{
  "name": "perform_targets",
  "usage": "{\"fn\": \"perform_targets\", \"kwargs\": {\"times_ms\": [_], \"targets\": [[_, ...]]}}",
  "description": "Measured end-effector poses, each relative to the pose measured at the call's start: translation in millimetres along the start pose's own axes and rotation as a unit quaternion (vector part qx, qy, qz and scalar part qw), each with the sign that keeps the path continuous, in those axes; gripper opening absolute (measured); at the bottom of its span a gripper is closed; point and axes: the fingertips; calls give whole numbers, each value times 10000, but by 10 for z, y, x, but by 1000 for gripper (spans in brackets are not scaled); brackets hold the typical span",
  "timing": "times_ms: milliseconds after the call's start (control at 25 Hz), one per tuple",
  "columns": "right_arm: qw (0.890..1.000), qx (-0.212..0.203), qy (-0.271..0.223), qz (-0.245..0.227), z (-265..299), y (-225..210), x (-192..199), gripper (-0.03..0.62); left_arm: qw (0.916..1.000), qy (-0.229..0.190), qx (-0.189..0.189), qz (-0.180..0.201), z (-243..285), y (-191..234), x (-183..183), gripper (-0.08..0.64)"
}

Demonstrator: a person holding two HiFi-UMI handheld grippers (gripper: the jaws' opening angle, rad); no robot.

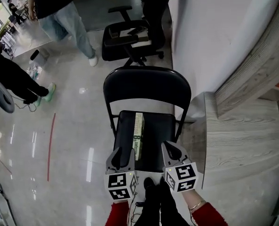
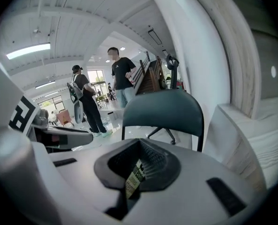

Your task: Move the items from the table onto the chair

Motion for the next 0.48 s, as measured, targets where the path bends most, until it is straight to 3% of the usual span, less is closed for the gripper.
{"fn": "perform_targets", "kwargs": {"times_ms": [120, 480], "targets": [[9997, -197, -160, -1, -188, 131, -224, 6, 9993, -293, 83, 197, -288, -27, -262, 13], [9960, -647, -586, -171, -741, 443, -539, 6, 9917, -1004, 745, -296, -792, -394, -591, 8]]}}
Point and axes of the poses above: the fingertips, and each gripper's own axes: z forward along the fingers, y to its left, x out of its underside, and after that the axes turned 3 degrees about x, right-handed
